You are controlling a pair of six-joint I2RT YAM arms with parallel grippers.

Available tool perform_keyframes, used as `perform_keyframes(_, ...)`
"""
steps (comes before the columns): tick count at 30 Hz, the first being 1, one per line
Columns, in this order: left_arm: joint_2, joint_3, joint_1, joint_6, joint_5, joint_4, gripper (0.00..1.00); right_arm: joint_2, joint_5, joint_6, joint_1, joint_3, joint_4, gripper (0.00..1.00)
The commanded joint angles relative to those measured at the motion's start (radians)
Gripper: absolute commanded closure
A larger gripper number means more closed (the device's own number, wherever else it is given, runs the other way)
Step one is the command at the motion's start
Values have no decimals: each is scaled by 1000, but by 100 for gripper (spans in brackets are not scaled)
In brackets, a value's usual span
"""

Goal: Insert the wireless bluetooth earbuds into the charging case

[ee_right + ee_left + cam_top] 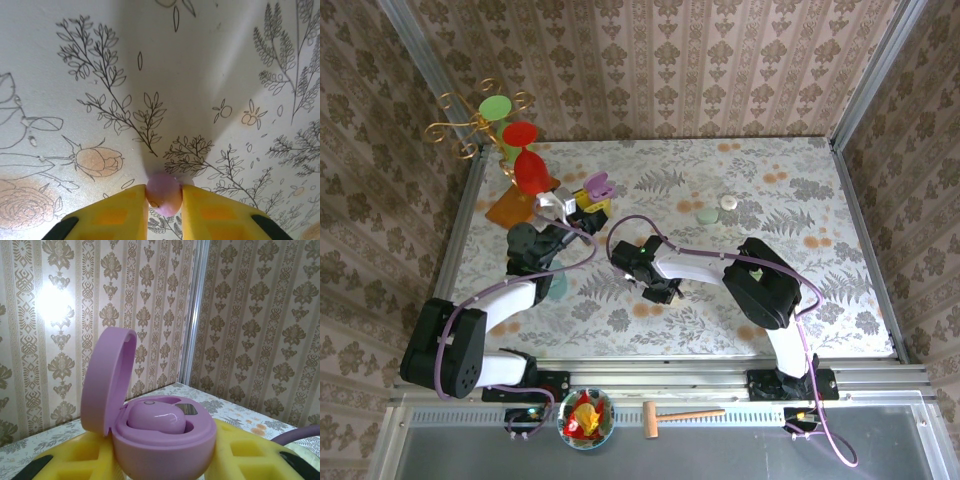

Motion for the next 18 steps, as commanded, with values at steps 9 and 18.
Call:
perform_keyframes(9,-19,13,5,13,16,11,79,-105,-31,48,-24,-45,53,83)
perform_keyframes(18,3,16,6,25,33,17,79,-366,-272,94,-127,-159,153,82)
